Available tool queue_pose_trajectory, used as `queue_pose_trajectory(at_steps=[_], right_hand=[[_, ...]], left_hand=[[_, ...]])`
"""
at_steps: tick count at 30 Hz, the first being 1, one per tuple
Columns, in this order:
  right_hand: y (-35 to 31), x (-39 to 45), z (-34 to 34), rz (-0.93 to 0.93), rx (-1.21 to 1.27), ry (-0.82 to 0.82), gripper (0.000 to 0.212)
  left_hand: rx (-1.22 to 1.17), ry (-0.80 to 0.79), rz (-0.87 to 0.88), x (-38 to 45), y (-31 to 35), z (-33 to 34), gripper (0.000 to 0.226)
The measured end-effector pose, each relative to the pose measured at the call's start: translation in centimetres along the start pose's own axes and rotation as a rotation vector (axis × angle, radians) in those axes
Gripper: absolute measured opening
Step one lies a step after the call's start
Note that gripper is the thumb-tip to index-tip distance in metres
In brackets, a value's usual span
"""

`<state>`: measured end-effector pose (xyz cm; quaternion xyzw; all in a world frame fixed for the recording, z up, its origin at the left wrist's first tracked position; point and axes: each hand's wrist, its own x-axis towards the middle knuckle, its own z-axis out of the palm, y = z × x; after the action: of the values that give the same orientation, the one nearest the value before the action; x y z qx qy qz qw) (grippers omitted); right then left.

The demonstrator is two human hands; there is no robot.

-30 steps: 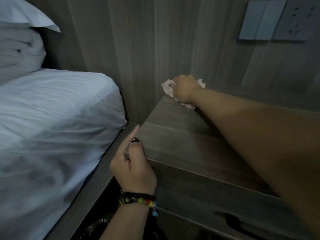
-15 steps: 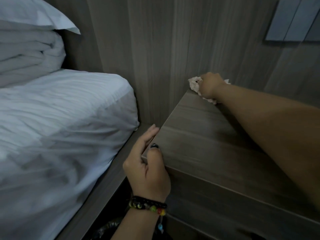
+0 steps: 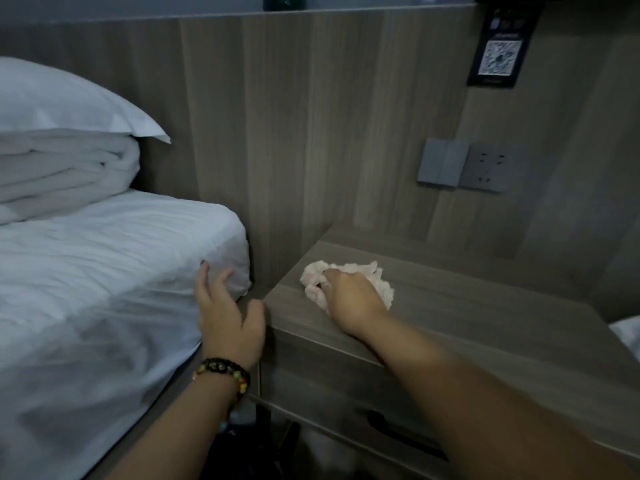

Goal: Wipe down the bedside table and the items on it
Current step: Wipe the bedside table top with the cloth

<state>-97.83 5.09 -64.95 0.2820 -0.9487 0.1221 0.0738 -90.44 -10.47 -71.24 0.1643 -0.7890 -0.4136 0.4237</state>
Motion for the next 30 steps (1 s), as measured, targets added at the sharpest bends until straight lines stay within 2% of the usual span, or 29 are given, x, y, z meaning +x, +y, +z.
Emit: queue_pose_trajectory(at_steps=[3, 9, 13, 16, 20, 26, 30], right_hand=[[-0.1, -2.3, 0.1, 0.009, 0.074, 0.000, 0.033], [2.9, -7.1, -0.7, 0.122, 0.071, 0.081, 0.022], [7.7, -11.1, -2.5, 0.228, 0.076, 0.111, 0.023], [12.0, -14.3, -4.1, 0.336, 0.076, 0.174, 0.028], [17.4, -17.9, -6.0, 0.449, -0.015, 0.240, 0.029], [22.0, -18.0, -6.6, 0.544, -0.184, 0.279, 0.026], [24.4, -16.0, -6.8, 0.596, -0.297, 0.219, 0.022]], left_hand=[[-0.001, -0.022, 0.049, -0.2, 3.5, -0.8, 0.056], [0.104, -0.224, 0.280, -2.0, 9.2, 2.4, 0.046], [0.259, -0.419, 0.388, -4.4, 10.7, 5.4, 0.052], [0.311, -0.477, 0.447, -6.3, 12.0, 6.8, 0.059], [0.231, -0.505, 0.540, -9.1, 14.8, 9.2, 0.047], [0.251, -0.585, 0.693, -12.3, 16.9, 12.1, 0.051], [0.278, -0.669, 0.644, -11.8, 16.6, 12.3, 0.048]])
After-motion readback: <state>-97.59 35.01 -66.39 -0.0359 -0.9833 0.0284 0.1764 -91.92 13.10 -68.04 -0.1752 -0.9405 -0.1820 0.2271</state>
